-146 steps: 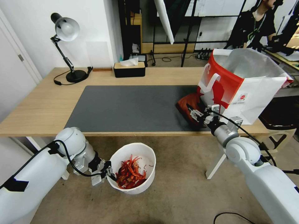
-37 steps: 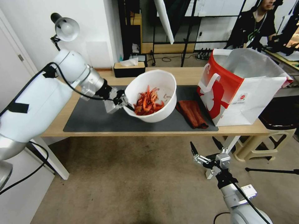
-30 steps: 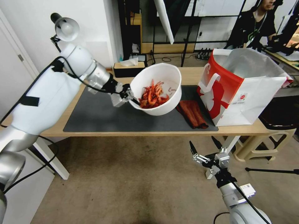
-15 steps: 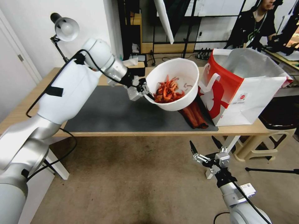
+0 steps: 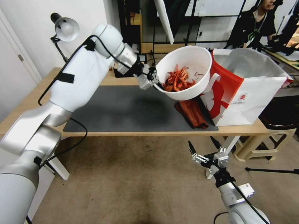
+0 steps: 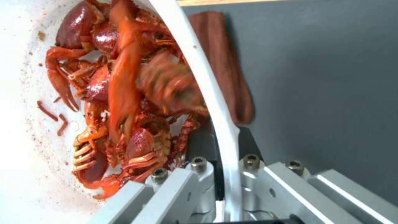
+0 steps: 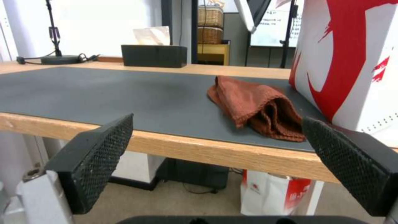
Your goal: Sweep shrimp from table into container with towel, then put container into takeout bag.
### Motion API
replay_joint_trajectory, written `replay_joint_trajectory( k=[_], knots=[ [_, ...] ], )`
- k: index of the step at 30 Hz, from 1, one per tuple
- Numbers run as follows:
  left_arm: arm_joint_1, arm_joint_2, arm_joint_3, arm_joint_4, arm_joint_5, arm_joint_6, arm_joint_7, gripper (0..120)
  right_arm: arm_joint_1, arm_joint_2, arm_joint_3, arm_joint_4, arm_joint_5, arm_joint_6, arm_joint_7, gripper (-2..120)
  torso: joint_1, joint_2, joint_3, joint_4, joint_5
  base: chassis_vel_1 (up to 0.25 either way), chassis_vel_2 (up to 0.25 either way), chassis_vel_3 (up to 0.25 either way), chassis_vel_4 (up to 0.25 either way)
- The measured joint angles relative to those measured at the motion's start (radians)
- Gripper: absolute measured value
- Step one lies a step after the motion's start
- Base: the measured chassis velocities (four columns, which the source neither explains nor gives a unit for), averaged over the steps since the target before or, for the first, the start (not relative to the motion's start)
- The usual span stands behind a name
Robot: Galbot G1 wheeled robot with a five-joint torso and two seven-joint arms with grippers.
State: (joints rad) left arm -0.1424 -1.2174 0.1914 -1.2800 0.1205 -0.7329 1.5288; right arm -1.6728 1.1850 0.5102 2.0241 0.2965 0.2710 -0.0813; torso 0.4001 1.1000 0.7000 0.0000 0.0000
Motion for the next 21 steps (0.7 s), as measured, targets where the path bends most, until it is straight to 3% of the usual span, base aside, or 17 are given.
replay_joint_trajectory(
  k=[2,11,21],
  knots=[
    [0.0,0.0,0.0,0.0,0.0,0.0,0.0,0,0.0,0.0,0.0,0.0,0.0,0.0,0.0,100,0.0,0.0,0.0,0.0,0.0,0.0,0.0,0.0,0.0],
    [-0.07,-0.076,0.011,0.065,0.041,0.036,-0.016,0,-0.008,0.01,-0.001,-0.002,-0.012,0.01,-0.001,100,0.0,0.0,0.0,0.0,0.0,0.0,0.0,0.0,0.0],
    [-0.09,-0.111,0.043,0.095,0.032,0.058,-0.044,0,-0.016,0.014,-0.001,0.001,-0.015,0.017,-0.003,100,0.0,0.0,0.0,0.0,0.0,0.0,0.0,0.0,0.0]
  ],
)
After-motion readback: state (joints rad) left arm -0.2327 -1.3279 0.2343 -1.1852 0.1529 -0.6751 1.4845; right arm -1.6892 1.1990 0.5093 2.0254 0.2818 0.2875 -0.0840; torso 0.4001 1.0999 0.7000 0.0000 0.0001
